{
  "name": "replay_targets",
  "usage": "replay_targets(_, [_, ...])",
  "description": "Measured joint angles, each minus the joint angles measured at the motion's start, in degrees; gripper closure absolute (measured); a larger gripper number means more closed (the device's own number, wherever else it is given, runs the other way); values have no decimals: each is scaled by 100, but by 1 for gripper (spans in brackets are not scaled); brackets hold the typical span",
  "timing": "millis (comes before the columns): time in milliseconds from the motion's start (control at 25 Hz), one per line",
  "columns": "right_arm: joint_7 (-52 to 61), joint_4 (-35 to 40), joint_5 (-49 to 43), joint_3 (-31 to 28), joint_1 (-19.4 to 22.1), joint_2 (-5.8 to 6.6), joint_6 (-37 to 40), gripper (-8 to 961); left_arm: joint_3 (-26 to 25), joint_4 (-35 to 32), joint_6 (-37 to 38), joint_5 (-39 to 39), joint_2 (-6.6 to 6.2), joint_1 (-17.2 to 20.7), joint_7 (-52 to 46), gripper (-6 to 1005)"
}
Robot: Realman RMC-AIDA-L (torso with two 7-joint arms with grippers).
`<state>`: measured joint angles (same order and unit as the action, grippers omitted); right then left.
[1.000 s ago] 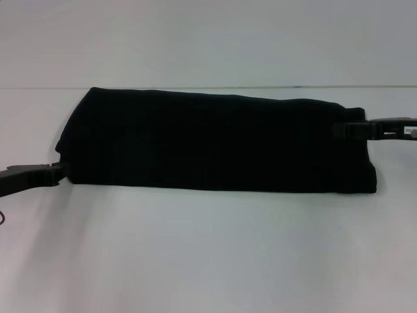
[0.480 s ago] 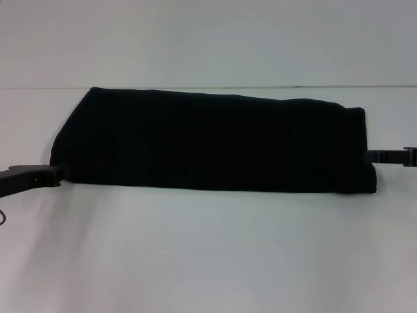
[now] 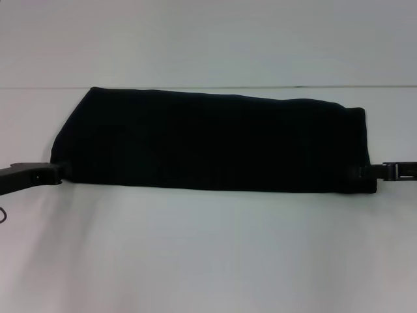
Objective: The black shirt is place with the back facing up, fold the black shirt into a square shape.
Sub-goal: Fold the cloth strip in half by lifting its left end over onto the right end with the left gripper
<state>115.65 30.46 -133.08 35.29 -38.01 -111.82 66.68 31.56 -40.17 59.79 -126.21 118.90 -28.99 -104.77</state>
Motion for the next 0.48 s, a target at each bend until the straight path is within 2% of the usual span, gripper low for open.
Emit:
replay_targets(200, [7, -20, -13, 190, -74, -87, -213, 294, 0, 0, 0, 0, -5, -10, 0, 998])
replay_targets(440, [-47, 25, 21, 163, -22, -93, -210, 310, -6, 1, 3, 0, -8, -10, 0, 998])
replay_targets(480, [-47, 27, 24, 160, -14, -88, -206, 388, -6, 1, 3, 0, -8, -10, 0, 998])
